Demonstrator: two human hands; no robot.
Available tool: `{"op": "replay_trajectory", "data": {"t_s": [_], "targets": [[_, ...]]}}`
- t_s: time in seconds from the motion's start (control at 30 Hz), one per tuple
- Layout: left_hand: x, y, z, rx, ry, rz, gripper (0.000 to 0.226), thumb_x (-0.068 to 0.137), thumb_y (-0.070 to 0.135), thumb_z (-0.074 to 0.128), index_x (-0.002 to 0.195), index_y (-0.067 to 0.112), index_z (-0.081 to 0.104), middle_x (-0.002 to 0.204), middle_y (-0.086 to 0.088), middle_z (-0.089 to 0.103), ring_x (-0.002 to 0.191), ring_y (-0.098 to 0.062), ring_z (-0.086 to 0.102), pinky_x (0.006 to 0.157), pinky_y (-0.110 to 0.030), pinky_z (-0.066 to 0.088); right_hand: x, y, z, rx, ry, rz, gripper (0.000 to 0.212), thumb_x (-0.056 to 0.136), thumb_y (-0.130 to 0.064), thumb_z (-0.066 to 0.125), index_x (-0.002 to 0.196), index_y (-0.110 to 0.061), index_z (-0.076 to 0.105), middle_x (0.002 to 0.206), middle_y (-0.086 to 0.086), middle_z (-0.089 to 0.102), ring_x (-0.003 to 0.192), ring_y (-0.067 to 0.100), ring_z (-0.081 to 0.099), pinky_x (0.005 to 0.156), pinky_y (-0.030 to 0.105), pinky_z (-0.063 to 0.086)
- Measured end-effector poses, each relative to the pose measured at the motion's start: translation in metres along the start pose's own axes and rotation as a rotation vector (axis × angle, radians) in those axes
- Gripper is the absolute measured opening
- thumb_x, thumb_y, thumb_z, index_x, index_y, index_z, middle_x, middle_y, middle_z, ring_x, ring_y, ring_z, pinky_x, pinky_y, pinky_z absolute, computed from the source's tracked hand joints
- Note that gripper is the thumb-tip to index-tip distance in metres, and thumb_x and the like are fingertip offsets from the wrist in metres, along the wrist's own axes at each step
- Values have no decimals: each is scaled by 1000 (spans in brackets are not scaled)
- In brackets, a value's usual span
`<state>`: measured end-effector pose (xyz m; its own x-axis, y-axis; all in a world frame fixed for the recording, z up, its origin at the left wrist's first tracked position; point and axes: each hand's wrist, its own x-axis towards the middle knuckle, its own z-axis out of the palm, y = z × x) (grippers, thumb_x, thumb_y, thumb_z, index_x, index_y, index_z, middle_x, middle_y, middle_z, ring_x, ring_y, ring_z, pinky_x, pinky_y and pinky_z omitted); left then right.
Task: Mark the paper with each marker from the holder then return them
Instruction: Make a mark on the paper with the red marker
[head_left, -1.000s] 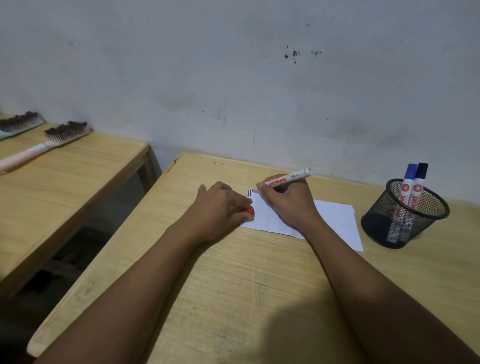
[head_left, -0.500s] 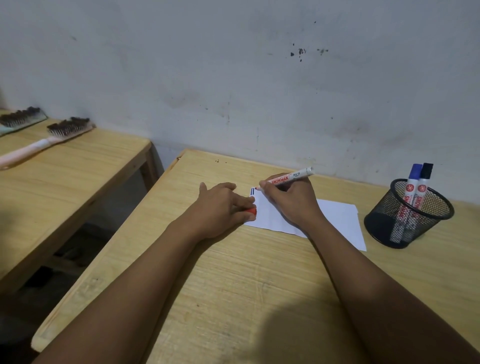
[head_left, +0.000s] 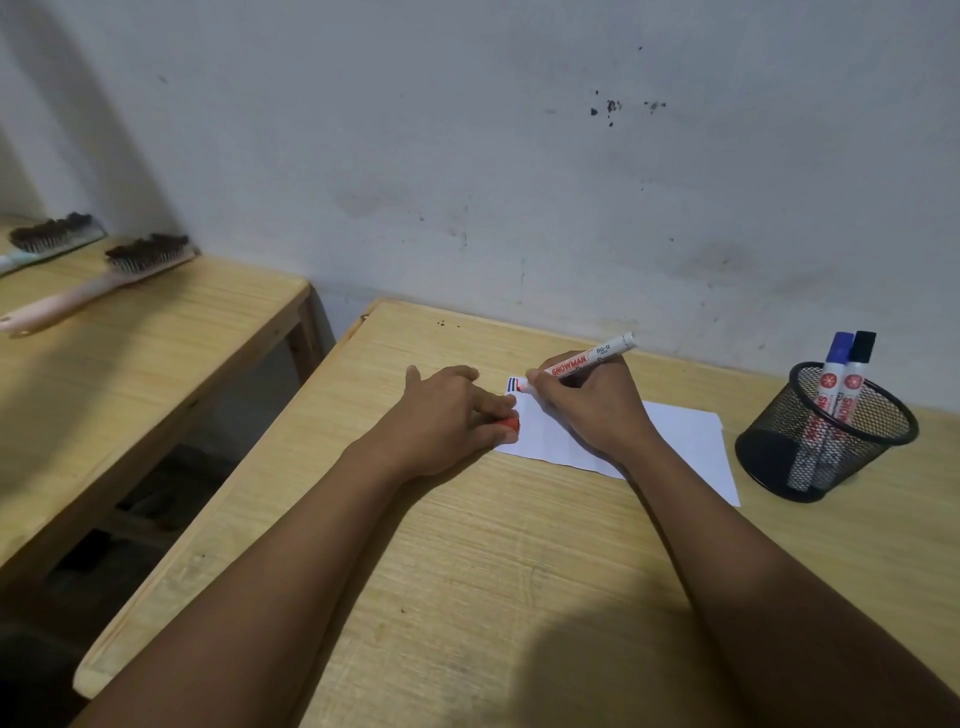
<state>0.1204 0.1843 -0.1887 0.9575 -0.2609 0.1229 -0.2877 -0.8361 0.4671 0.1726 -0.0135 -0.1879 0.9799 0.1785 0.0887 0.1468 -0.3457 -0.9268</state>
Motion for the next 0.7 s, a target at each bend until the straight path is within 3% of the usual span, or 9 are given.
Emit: {"op": "replay_trajectory", "data": {"t_s": [0.23,0.4,0.53,0.63,0.7], "targets": [[1,-1,0,3,-7,-6,27,87,50,61,111,40,70,132,23,59,140,-15,32,109,-69,13,1,-1,-1,41,17,20,16,88,-25,79,86,-8,78,81,13,77,70,17,69,64,31,58],[0,1,1,-35,11,-19,25,86,51,62,107,41,71,131,26,59,140,-12,32,109,-69,11,4,-13,-14,400,88,61,13,91,-11,76,92,1,74,74,14,70,66,22,64,64,38,53],[-7,7,1,10,44,6,24,90,50,57,105,39,71,131,25,59,140,-12,32,110,-65,13,-6,-36,-36,541,203,-9,4,91,-8,74,92,-4,75,78,10,72,67,18,66,65,30,57],[-12,15,0,92,103,85,23,91,47,52,100,37,71,140,18,53,132,-11,43,101,-54,25,-23,-52,-52,527,192,-40,9,91,-3,73,100,-4,73,80,10,73,65,16,68,62,25,58],[-15,23,-4,107,146,91,24,90,48,52,102,41,71,149,15,44,133,-10,42,107,-56,23,-35,-63,-68,517,170,-57,10,91,-3,73,100,-6,71,80,11,73,64,17,68,60,25,58]]}}
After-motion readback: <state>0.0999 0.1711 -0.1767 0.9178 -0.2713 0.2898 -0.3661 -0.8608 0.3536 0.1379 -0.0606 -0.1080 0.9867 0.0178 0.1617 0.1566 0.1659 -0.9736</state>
